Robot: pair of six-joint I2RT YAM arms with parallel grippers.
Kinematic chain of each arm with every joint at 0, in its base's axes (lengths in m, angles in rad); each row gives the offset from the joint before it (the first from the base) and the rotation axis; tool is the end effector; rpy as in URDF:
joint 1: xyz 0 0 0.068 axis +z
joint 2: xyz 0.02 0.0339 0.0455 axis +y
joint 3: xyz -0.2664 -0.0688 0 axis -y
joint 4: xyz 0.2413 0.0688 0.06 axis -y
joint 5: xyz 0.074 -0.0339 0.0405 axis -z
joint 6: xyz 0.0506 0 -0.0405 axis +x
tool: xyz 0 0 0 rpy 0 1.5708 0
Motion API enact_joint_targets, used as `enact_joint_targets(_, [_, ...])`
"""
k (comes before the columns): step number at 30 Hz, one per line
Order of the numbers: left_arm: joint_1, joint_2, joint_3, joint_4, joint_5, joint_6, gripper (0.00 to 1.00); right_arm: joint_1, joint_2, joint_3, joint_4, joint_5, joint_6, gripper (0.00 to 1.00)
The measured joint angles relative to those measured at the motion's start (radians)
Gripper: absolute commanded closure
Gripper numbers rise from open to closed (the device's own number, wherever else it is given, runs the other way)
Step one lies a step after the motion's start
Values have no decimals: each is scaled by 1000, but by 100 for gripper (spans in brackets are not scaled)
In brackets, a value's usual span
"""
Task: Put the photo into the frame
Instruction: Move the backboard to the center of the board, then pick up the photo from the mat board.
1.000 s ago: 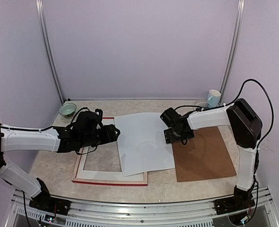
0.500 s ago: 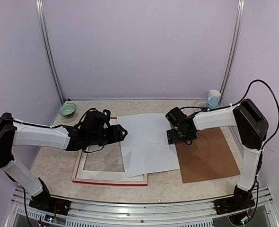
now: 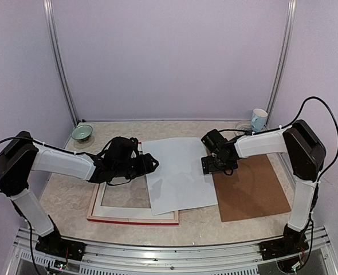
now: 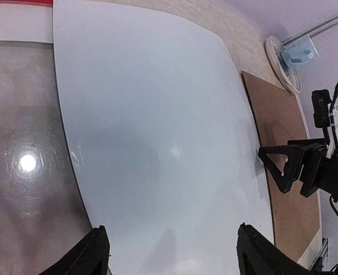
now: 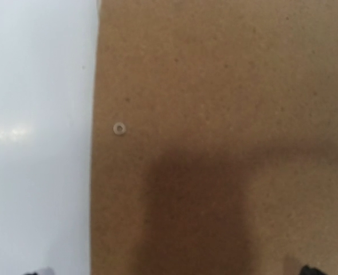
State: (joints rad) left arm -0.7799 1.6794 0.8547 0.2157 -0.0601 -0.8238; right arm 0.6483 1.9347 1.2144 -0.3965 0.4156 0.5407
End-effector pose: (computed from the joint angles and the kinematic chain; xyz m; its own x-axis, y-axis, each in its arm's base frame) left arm 0.2573 -0.2502 0.1706 -0.7657 -0.2728 -0.5825 0.1547 0.8009 -0.5785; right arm 0.3220 0.2183 0.1403 -0.8259 -0.0348 -0.5628 0.0161 0.9962 -0.0853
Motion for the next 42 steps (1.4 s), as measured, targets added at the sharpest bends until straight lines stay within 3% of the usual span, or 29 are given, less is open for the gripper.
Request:
enact_joint_targets(23, [34, 113, -35, 91, 36, -82, 24, -14, -1, -23, 29, -25, -2, 1])
enact_joint_targets(34, [56, 144, -67, 199, 112, -120, 24, -14, -1, -23, 29, -31, -1, 1])
enact_joint_targets(42, [80, 144, -161, 363, 167, -174, 27, -14, -1, -23, 29, -34, -1, 1])
